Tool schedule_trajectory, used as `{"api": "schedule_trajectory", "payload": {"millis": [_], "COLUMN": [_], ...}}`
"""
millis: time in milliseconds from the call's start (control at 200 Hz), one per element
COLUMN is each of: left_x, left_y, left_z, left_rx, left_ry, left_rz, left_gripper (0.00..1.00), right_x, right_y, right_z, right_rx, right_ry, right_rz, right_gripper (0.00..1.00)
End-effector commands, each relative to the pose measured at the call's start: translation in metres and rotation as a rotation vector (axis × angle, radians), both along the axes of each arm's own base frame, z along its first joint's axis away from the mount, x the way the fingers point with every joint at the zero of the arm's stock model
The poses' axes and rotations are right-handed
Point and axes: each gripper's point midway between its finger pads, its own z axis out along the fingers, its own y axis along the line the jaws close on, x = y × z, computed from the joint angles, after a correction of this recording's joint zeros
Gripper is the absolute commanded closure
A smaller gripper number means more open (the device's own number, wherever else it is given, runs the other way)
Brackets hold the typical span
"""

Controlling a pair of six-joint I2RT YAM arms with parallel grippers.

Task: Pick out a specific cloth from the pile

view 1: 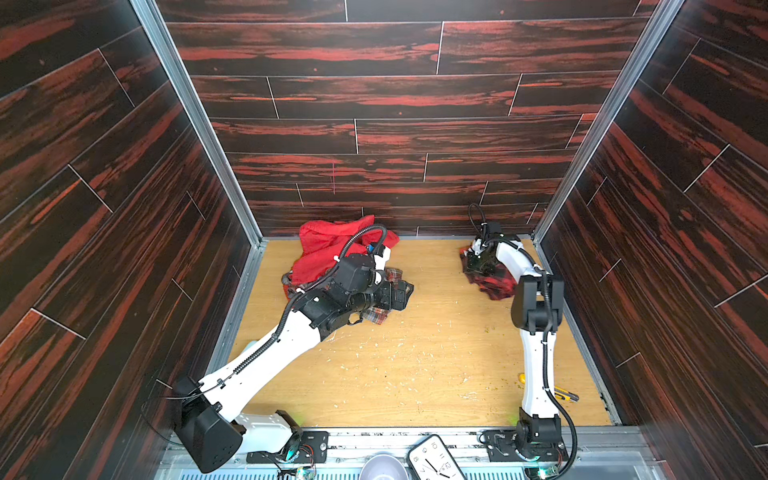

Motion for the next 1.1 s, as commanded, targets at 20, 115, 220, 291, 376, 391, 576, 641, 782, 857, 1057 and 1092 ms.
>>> {"api": "schedule_trajectory", "payload": {"millis": [20, 115, 220, 291, 376, 391, 576, 641, 782, 857, 1057, 1092], "left_x": [-0.005, -0.006, -0.008, -0.009, -0.011, -0.011, -0.010, -0.008, 0.004, 0.006, -0.012, -0.015], "left_y": [0.006, 0.015, 0.022, 0.027, 0.033, 0.034, 0.047, 0.051, 0.095, 0.137, 0.252, 0.266], "left_z": [0.009, 0.010, 0.009, 0.009, 0.012, 0.013, 0.019, 0.018, 0.022, 0.022, -0.007, -0.016], "left_rx": [0.025, 0.074, 0.126, 0.157, 0.179, 0.180, 0.210, 0.221, 0.280, 0.316, 0.437, 0.475], "left_ry": [-0.032, -0.052, -0.068, -0.077, -0.097, -0.103, -0.155, -0.166, -0.218, -0.278, -0.348, -0.346], "left_rz": [-0.004, 0.006, 0.007, 0.007, 0.013, 0.014, 0.049, 0.068, 0.311, 0.517, 0.971, 1.011], "left_gripper": [0.01, 0.01, 0.01, 0.01, 0.01, 0.01, 0.01, 0.01, 0.01, 0.01, 0.01, 0.01], "right_x": [0.006, 0.009, 0.009, 0.007, 0.002, 0.001, -0.021, -0.033, -0.065, -0.091, -0.158, -0.165], "right_y": [-0.009, -0.010, -0.006, -0.004, -0.001, 0.000, -0.008, -0.019, -0.056, -0.076, -0.096, -0.100], "right_z": [0.074, 0.112, 0.149, 0.173, 0.199, 0.203, 0.241, 0.249, 0.246, 0.245, 0.189, 0.177], "right_rx": [-0.020, 0.012, 0.079, 0.130, 0.209, 0.222, 0.359, 0.371, 0.292, 0.252, 0.075, 0.049], "right_ry": [-0.147, -0.211, -0.262, -0.301, -0.337, -0.340, -0.390, -0.405, -0.482, -0.582, -0.689, -0.657], "right_rz": [-0.013, -0.024, -0.027, -0.025, -0.020, -0.020, -0.037, -0.058, -0.154, -0.213, -0.234, -0.245], "right_gripper": [0.25, 0.17, 0.08, 0.07, 0.07, 0.07, 0.07, 0.07, 0.07, 0.07, 0.05, 0.04]}}
